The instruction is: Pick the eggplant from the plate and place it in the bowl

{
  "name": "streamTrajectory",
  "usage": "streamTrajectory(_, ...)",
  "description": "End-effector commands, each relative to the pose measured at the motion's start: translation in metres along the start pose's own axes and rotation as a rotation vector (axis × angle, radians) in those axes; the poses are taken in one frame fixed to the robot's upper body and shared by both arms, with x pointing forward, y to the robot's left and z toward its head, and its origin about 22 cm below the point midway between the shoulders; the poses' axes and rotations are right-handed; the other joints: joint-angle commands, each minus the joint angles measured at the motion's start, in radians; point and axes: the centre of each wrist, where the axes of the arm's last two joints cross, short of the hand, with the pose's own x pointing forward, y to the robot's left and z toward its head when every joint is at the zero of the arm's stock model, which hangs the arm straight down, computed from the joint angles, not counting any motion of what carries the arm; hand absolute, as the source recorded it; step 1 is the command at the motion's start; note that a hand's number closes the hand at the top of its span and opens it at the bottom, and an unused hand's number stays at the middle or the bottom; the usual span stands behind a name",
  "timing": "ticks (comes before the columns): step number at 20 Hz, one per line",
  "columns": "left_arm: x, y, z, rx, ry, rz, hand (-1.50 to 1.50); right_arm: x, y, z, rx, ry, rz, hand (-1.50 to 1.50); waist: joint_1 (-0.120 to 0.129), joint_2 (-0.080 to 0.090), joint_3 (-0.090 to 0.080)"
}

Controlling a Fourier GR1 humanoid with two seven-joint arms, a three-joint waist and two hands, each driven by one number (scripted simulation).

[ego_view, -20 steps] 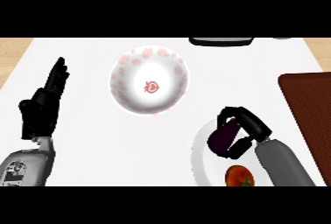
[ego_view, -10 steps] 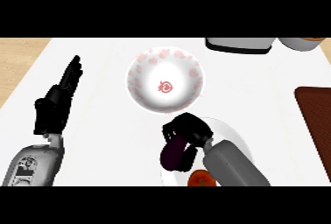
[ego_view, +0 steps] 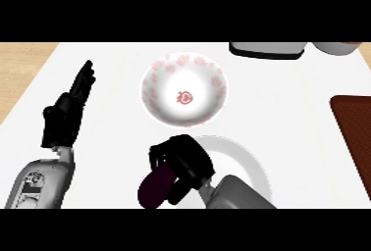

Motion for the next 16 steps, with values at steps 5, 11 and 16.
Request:
streamTrajectory(5, -0.003, 0.003, -0.002, 0.031, 0.027, 0.000, 0.00, 0.072, -0.006, 0.007, -0.282, 0.123, -0.047, 1.50, -0.037, -0.002, -0.002)
streamTrajectory(11, -0.008, 0.003, 0.003, 0.036, 0.002, -0.022, 0.00, 0.111, -0.019, -0.001, -0.432, 0.215, -0.097, 1.50, -0.032, 0.013, -0.001)
streamTrajectory(16, -0.009, -0.003, 0.006, 0.034, 0.001, -0.011, 0.00, 0.121, -0.043, -0.034, -0.577, 0.254, -0.110, 1.50, -0.039, 0.023, 0.000)
